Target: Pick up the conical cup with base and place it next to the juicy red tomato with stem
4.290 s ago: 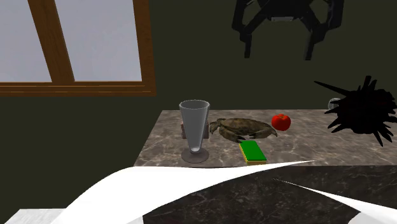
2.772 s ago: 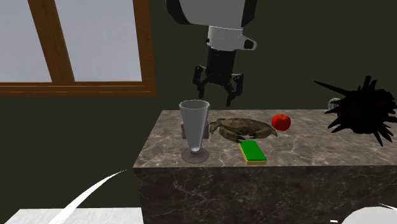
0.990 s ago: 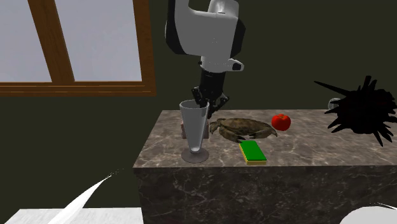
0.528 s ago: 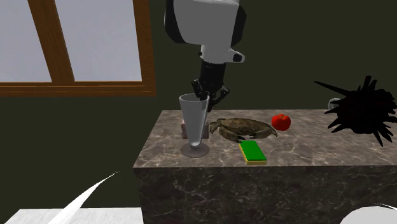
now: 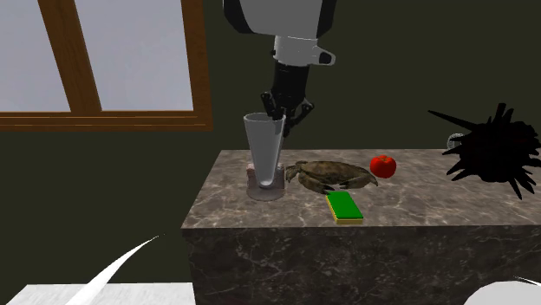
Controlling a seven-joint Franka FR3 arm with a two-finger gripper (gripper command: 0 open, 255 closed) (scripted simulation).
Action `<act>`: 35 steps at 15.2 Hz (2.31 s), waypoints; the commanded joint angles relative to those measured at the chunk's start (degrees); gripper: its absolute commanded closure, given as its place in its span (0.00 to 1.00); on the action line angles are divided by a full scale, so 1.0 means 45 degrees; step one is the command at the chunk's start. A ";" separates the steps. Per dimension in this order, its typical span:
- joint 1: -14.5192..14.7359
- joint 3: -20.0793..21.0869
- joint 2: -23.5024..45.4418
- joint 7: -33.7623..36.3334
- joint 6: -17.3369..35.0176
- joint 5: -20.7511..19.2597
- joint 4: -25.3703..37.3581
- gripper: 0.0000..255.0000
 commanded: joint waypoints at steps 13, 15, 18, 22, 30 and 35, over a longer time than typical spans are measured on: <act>-0.0063 -0.0119 -0.0791 0.0172 -0.2410 0.0010 0.1653 1.00; -0.0073 -0.0135 -0.0854 0.0203 -0.2749 0.0000 0.1931 1.00; -0.0087 -0.0159 -0.0928 0.0253 -0.3256 -0.0019 0.2368 1.00; -0.0106 -0.0187 -0.0986 0.0326 -0.3932 -0.0051 0.2990 1.00; -0.0141 -0.0228 -0.0964 0.0493 -0.5290 -0.0138 0.4377 1.00; -0.0158 -0.0242 -0.0853 0.0614 -0.6149 -0.0207 0.5351 1.00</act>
